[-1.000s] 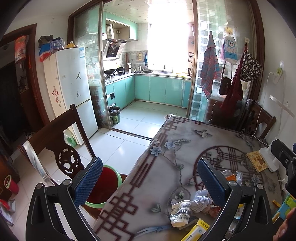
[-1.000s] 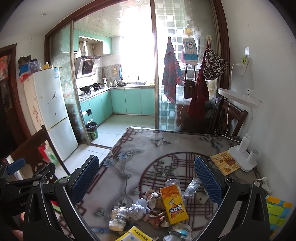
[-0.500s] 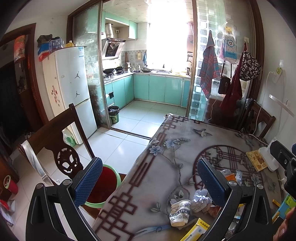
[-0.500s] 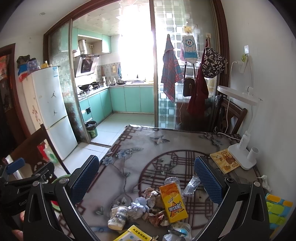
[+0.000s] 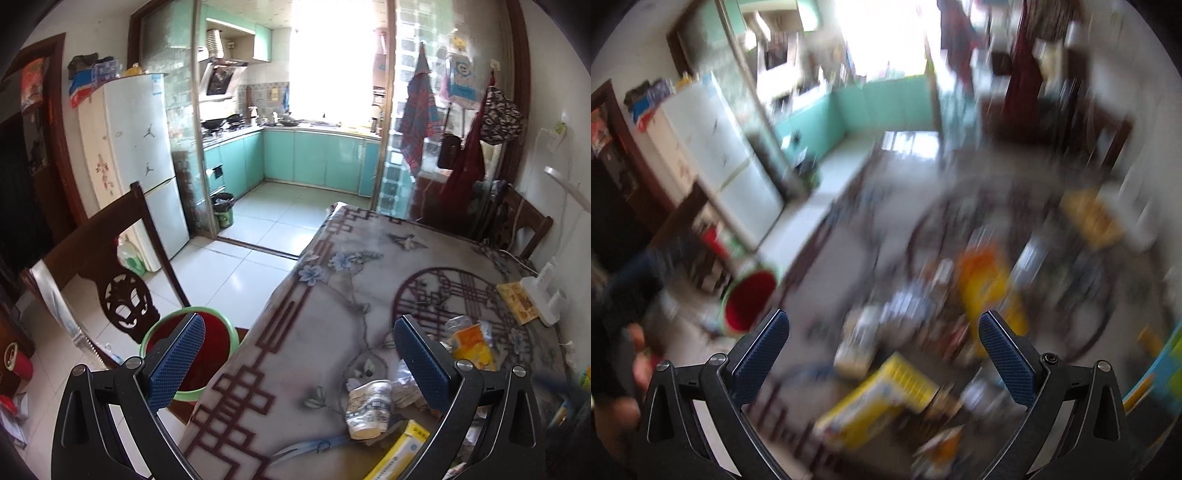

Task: Collect trash
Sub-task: 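Grasp the yellow medicine box with the right tool while the left tool grasps the white paper cup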

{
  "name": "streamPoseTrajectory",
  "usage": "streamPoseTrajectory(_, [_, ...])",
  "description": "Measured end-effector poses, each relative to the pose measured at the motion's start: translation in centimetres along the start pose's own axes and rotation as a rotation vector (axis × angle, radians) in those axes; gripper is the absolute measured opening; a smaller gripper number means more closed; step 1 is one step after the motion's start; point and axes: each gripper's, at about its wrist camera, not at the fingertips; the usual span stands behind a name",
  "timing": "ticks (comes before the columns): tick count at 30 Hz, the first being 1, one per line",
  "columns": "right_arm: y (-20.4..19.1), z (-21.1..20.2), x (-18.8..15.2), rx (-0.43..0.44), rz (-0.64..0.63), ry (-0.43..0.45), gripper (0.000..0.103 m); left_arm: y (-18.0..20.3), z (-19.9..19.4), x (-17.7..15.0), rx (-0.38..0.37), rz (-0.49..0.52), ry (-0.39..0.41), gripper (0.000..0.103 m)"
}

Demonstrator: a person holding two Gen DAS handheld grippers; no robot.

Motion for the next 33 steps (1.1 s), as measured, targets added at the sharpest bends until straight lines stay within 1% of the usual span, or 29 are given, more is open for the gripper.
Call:
streamPoseTrajectory(1, [-0.3,1.0,-0.7,0.010,-0.005,-0.048,0.103,-0.4,0.3,-0.3,0.012,-0.003,0.006,0.103])
streamPoseTrajectory(2, [-0.8,2.7,-2.0,0.031,-0.003,-0.132,0.103,-0.8,0.6,-0.7,0.025,-0.002,0.008,0.103])
streamPoseTrajectory(3, [-1.1,4.4,-3.3,0.067,0.019,-0.218,0.103,-1.1,1.0,-0.9,0.038,-0.001,0.003,0.103])
streamPoseTrajectory(5, [-1.5,6.6,-5.0,0.123,0.067,-0.338,0.103,-1.8,1.8,-1.4,0.045,-0.006,-0.020,0.103])
streamPoseTrajectory(7, [-1.9,8.1,-6.3,0.130,0.086,-0.414,0.103,-2.5,2.7,-1.9,0.019,-0.027,-0.053,0.103])
streamPoseTrajectory(9, [-2.5,9.6,-7.7,0.111,0.094,-0.499,0.103,-3.0,3.4,-2.5,-0.009,-0.036,-0.080,0.103])
streamPoseTrajectory(11, [-2.8,10.6,-8.0,0.095,0.084,-0.537,0.103,-3.3,4.4,-3.2,-0.016,-0.029,-0.116,0.103])
streamPoseTrajectory(13, [-3.0,11.4,-8.2,0.043,0.055,-0.550,0.103,-3.4,5.2,-3.9,-0.023,-0.027,-0.148,0.103])
streamPoseTrajectory(14, [-3.1,11.9,-8.2,0.019,0.038,-0.552,0.103,-3.5,5.7,-4.2,-0.041,-0.029,-0.167,0.103])
streamPoseTrajectory(16, [-3.1,12.7,-8.7,-0.001,0.021,-0.547,0.092,-3.6,6.2,-4.6,-0.061,-0.030,-0.192,0.103])
streamPoseTrajectory(17, [-2.9,12.7,-8.8,0.005,0.023,-0.543,0.076,-3.6,6.5,-4.8,-0.069,-0.024,-0.196,0.103])
streamPoseTrajectory(19, [-2.6,12.5,-8.8,0.020,0.026,-0.535,0.070,-3.6,6.8,-4.9,-0.089,-0.014,-0.202,0.103])
streamPoseTrajectory(20, [-2.6,12.1,-8.7,0.034,0.029,-0.517,0.052,-3.5,7.2,-5.0,-0.101,-0.008,-0.206,0.102])
streamPoseTrajectory(21, [-2.3,11.3,-8.2,0.056,0.035,-0.493,0.046,-3.5,7.6,-5.1,-0.108,-0.006,-0.212,0.102])
streamPoseTrajectory(23, [-2.4,10.1,-7.4,0.064,0.042,-0.439,0.042,-3.4,8.6,-5.6,-0.123,0.000,-0.239,0.102])
streamPoseTrajectory(24, [-1.9,8.7,-6.6,0.059,0.042,-0.390,0.037,-3.3,9.1,-5.8,-0.135,0.000,-0.255,0.102])
streamPoseTrajectory(26, [-0.9,6.6,-5.3,0.028,0.041,-0.310,0.031,-2.8,10.5,-6.5,-0.158,0.006,-0.298,0.102])
streamPoseTrajectory(28, [0.4,5.3,-4.4,-0.006,0.058,-0.247,0.031,-2.0,11.9,-7.3,-0.183,0.014,-0.339,0.102])
streamPoseTrajectory(30, [2.3,3.2,-2.9,-0.063,0.084,-0.169,0.031,-0.8,13.6,-8.3,-0.207,0.026,-0.386,0.102])
streamPoseTrajectory(33, [4.5,1.2,-2.1,-0.124,0.105,-0.108,0.031,1.5,16.4,-10.1,-0.231,0.053,-0.453,0.102])
Point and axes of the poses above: each gripper's, at about its wrist camera, not at the fingertips, and z roughly the way its jaws point, y to its right, x to its top, and after that the axes turned 15 degrees about -x, right-handed
